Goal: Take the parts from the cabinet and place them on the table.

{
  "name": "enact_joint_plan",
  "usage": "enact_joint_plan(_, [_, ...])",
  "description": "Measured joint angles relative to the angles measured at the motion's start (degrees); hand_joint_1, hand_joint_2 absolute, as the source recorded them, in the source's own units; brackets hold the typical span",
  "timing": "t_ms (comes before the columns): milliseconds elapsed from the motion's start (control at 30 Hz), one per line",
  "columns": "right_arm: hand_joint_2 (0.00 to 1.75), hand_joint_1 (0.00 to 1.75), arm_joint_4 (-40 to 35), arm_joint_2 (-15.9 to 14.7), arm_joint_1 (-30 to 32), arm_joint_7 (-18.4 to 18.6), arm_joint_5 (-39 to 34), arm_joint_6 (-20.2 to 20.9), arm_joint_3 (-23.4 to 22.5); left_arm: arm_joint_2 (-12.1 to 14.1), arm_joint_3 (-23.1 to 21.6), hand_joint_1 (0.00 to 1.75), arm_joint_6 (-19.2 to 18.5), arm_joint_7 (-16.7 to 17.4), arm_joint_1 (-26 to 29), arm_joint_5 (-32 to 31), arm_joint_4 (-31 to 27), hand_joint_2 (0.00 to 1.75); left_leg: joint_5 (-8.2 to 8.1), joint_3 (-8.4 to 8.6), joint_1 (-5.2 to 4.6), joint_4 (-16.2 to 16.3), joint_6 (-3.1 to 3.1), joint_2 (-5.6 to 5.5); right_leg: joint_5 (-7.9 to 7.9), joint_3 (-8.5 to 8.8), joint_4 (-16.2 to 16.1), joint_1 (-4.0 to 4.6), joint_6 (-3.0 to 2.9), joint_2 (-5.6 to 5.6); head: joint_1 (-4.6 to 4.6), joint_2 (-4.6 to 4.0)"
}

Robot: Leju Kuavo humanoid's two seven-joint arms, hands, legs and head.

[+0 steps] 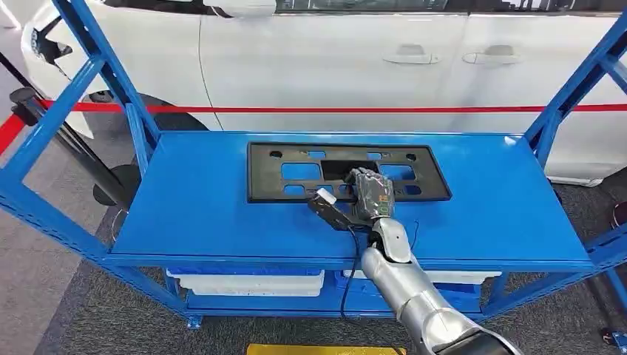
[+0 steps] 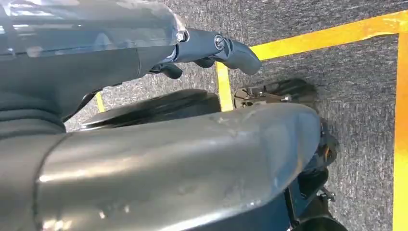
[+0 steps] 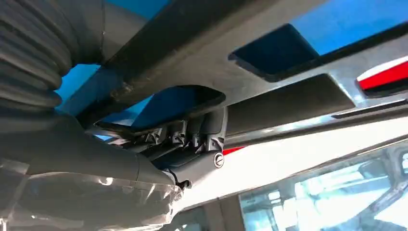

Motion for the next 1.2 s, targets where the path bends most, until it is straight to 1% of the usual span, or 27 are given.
enact_joint_plan(200, [1.75, 1.75, -2.44, -0.40, 0.62, 0.02, -0.64, 0.00, -0.02, 0.00, 0.31, 0.00, -0.02, -0.09, -0.01, 0.02, 0.00, 0.00, 0.00, -0.16, 0.00, 0.01, 0.00, 0.00, 0.02, -0.18, 0.01, 0.02, 0.02, -0.02, 0.00, 0.00])
enact_joint_plan(233, [1.75, 1.75, -2.77, -0.46, 0.66, -1.58, -3.09, 0.64, -0.04, 0.00, 0.35, 0.00, -0.13, -0.42, -0.01, 0.09, 0.00, 0.00, 0.01, -0.14, 0.01, 0.02, 0.00, -0.01, 0.02, -0.21, 0.02, 0.03, 0.02, -0.02, 0.00, 0.00])
enact_joint_plan(267, [1.75, 1.75, -3.25, -0.53, 0.61, -3.95, -6.63, 2.35, -0.13, 0.00, 0.42, 0.00, -0.26, -0.93, 0.00, 0.26, 0.00, 0.00, 0.01, -0.14, 0.01, 0.01, 0.00, -0.01, 0.02, -0.23, 0.03, 0.03, 0.02, -0.01, 0.00, 0.00])
enact_joint_plan(300, [1.75, 1.75, -4.89, -0.66, 0.50, -7.52, -13.71, 5.74, -0.30, 0.00, 0.52, 0.00, -0.54, -1.94, 0.01, 0.61, 0.00, 0.00, 0.01, -0.15, 0.02, 0.01, 0.00, -0.01, 0.02, -0.24, 0.04, 0.05, 0.02, 0.01, 0.00, 0.00])
enact_joint_plan(333, [1.75, 1.75, -6.68, -0.81, 0.00, -10.00, -19.46, 8.03, -0.35, 0.00, 0.65, 0.00, -0.74, -2.62, 0.01, 0.72, 0.00, 0.00, 0.00, -0.13, 0.03, 0.01, -0.01, 0.05, 0.02, -0.24, 0.04, 0.05, 0.02, 0.10, 0.02, 0.00])
enact_joint_plan(367, [1.75, 1.75, -9.28, -0.96, -1.06, -11.14, -26.45, 11.54, -0.35, 0.00, 0.83, 0.00, -0.92, -3.51, 0.01, 0.87, 0.00, 0.00, -0.02, -0.11, 0.03, 0.01, -0.03, 0.17, 0.03, -0.22, 0.04, 0.05, 0.02, 0.26, -0.02, 0.00])
enact_joint_plan(400, [1.75, 1.75, -11.43, -1.14, -1.85, -11.32, -31.61, 14.25, -0.35, 0.00, 0.94, 0.00, -1.01, -4.22, 0.00, 1.20, 0.00, 0.00, -0.02, -0.05, 0.02, 0.00, -0.03, 0.21, 0.02, -0.20, 0.03, 0.05, 0.02, 0.30, -0.02, 0.00])
enact_joint_plan(433, [1.75, 1.75, -14.29, -1.45, -2.68, -11.28, -38.29, 17.76, -0.35, 0.00, 1.12, 0.00, -1.14, -5.25, 0.00, 1.24, 0.00, 0.00, -0.02, 0.02, 0.02, 0.00, -0.03, 0.20, 0.02, -0.15, 0.03, 0.05, 0.02, 0.29, 0.00, 0.00])
enact_joint_plan(467, [1.75, 1.75, -15.71, -1.67, -2.97, -11.10, -41.16, 19.25, -0.35, 0.00, 1.35, 0.00, -1.18, -5.78, 0.01, 1.24, 0.00, 0.00, -0.02, 0.02, 0.02, 0.00, -0.03, 0.19, 0.02, -0.14, 0.02, 0.05, 0.02, 0.25, 0.02, 0.00])
enact_joint_plan(500, [1.75, 1.75, -18.80, -2.19, -2.93, -10.64, -45.91, 21.78, -0.26, 0.00, 1.53, 0.00, -1.25, -6.85, 0.03, 1.22, 0.00, 1.75, 0.00, -0.03, 0.01, 0.01, -0.01, 0.14, 0.03, -0.16, 0.02, 0.04, 0.03, 0.17, 0.00, 0.00])
enact_joint_plan(533, [1.75, 1.75, -21.01, -2.76, -2.72, -10.36, -48.34, 22.94, -0.02, 0.00, 1.62, 0.00, -1.27, -7.59, 0.07, 1.18, 0.00, 1.75, 0.01, -0.12, 0.01, 0.01, -0.01, 0.09, 0.03, -0.23, 0.03, 0.01, 0.03, 0.10, 0.02, 0.00])
enact_joint_plan(567, [1.75, 1.75, -24.88, -3.80, -2.49, -10.38, -53.39, 25.04, 0.91, 0.00, 1.70, 0.00, -1.38, -9.24, 0.18, 1.18, 0.00, 1.75, 0.10, -0.29, 0.01, 0.01, 0.03, 0.06, 0.11, -0.41, 0.03, -0.04, 0.08, 0.04, 0.02, -0.02])
enact_joint_plan(600, [1.75, 1.75, -27.39, -4.42, -2.49, -10.58, -56.72, 26.24, 1.62, 0.00, 1.75, 0.00, -1.53, -10.41, 0.20, 1.22, 0.00, 1.75, 0.13, -0.45, 0.01, 0.02, 0.01, 0.04, 0.17, -0.58, 0.04, -0.06, 0.08, 0.04, -0.02, 0.00])
enact_joint_plan(633, [1.75, 1.75, -30.68, -5.33, -2.56, -11.56, -61.83, 28.08, 2.40, -0.02, 1.81, 0.00, -1.96, -12.77, 0.20, 1.33, 0.00, 0.00, 0.20, -0.45, -0.01, 0.05, 0.00, 0.05, 0.21, -0.69, 0.03, -0.05, 0.08, 0.05, 0.00, 0.00])
enact_joint_plan(700, [1.75, 1.75, -36.41, -7.39, -1.64, -13.86, -70.70, 32.10, 3.11, -0.22, 1.84, 0.00, -2.56, -18.85, 0.18, 1.49, 0.00, 0.00, 0.19, -0.53, -0.01, 0.11, 0.00, -0.07, 0.20, -0.72, 0.03, -0.01, 0.08, -0.05, 0.02, 0.00])
enact_joint_plan(733, [1.75, 1.75, -39.41, -8.65, -0.72, -14.82, -74.13, 33.54, 3.45, -0.35, 1.84, 0.00, -2.97, -21.32, 0.16, 1.90, 0.00, 0.00, 0.19, -0.62, -0.01, 0.10, 0.00, -0.15, 0.16, -0.73, 0.03, -0.01, 0.09, -0.13, 0.02, 0.00])
enact_joint_plan(767, [1.75, 1.75, -42.42, -9.58, 0.07, -15.50, -76.60, 34.63, 3.63, -0.39, 1.86, 0.00, -3.28, -22.50, 0.15, 2.23, 0.00, 0.00, 0.18, -0.66, -0.01, 0.10, 0.00, -0.15, 0.16, -0.78, 0.03, -0.02, 0.09, -0.13, 0.02, 0.00])
enact_joint_plan(800, [1.75, 1.75, -45.63, -10.91, 1.20, -15.87, -78.39, 35.60, 3.76, -0.44, 1.95, 0.00, -3.76, -23.37, 0.14, 2.69, 0.00, 1.75, 0.17, -0.71, -0.01, 0.10, 0.00, -0.14, 0.16, -0.81, 0.03, -0.03, 0.09, -0.14, 0.00, 0.00])
enact_joint_plan(900, [1.75, 1.75, -52.21, -13.49, 4.01, -16.50, -79.52, 36.68, 4.42, -0.44, 2.65, 0.00, -5.88, -24.22, 0.16, 4.26, 0.00, 1.75, 0.07, -0.73, 0.00, 0.07, 0.01, -0.08, 0.14, -0.87, 0.02, -0.05, 0.11, -0.01, 0.00, 0.00])
enact_joint_plan(933, [1.75, 1.75, -54.19, -14.42, 5.09, -16.61, -78.82, 36.70, 4.74, -0.44, 3.15, 0.00, -6.97, -24.61, 0.15, 4.76, 0.00, 0.00, 0.05, -0.72, 0.00, 0.05, 0.02, -0.06, 0.11, -0.87, 0.00, -0.05, 0.12, 0.00, -0.02, 0.00])
enact_joint_plan(1033, [1.75, 1.75, -56.55, -15.87, 8.09, -17.42, -77.94, 36.87, 5.66, -0.44, 3.74, 0.00, -8.37, -25.12, 0.18, 5.35, 0.00, 0.00, 0.03, -0.75, 0.00, 0.06, 0.07, -0.07, 0.10, -0.88, 0.00, -0.04, 0.12, -0.04, -0.02, 0.00])
enact_joint_plan(1167, [1.75, 1.75, -57.62, -17.09, 11.10, -19.02, -77.79, 36.96, 6.27, -0.44, 4.55, 0.00, -9.07, -25.12, 0.22, 5.48, 0.00, 0.00, 0.04, -0.74, 0.00, 0.06, 0.07, -0.07, 0.10, -0.86, 0.01, -0.03, 0.12, -0.05, 0.00, 0.00])
enact_joint_plan(1200, [1.75, 1.75, -57.76, -17.31, 11.68, -19.17, -77.79, 36.96, 6.34, -0.44, 4.66, 0.00, -9.09, -25.14, 0.22, 5.48, 0.00, 1.75, 0.04, -0.74, 0.00, 0.05, 0.07, -0.07, 0.10, -0.86, 0.01, -0.03, 0.12, -0.04, 0.00, 0.00])
